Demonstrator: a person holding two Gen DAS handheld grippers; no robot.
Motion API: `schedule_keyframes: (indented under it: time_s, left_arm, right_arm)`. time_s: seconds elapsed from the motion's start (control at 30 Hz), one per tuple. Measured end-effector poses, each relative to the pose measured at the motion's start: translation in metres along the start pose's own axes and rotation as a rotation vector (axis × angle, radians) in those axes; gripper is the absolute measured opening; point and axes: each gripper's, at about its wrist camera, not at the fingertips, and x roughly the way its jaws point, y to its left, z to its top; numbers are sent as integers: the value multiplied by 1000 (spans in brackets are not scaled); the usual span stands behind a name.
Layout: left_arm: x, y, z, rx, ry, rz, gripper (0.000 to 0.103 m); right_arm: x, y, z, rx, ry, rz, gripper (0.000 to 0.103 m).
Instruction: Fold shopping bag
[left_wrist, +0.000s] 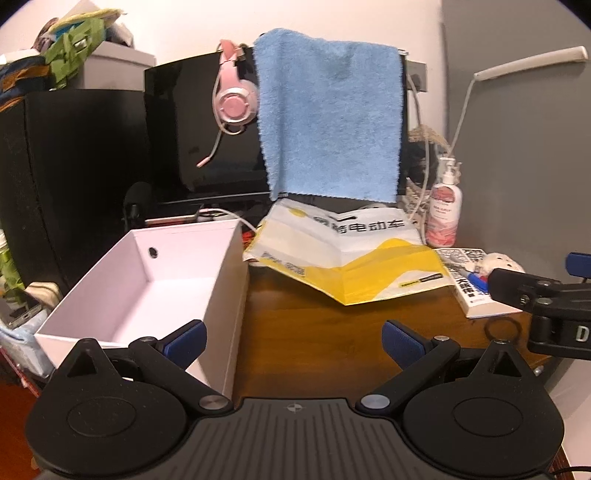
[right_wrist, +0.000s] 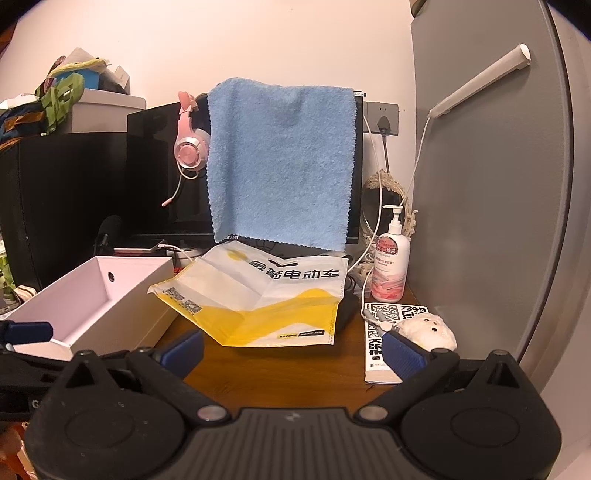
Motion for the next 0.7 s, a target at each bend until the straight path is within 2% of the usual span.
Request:
schedule_keyframes:
  time_s: [0.3,0.57,0.7]
  left_arm:
    - [-1,1,-3,-15,-47,-12,101]
    - [5,9,-6,-66,-60,-63,102]
    - [12,9,-8,-62,-64,-24,102]
  right_arm:
    - [-1,2,-5,-2,-57,-51,103]
    - [4,-2,-7,-6,-53,-33,103]
    - [9,-12,-11,48,-44,-11,103]
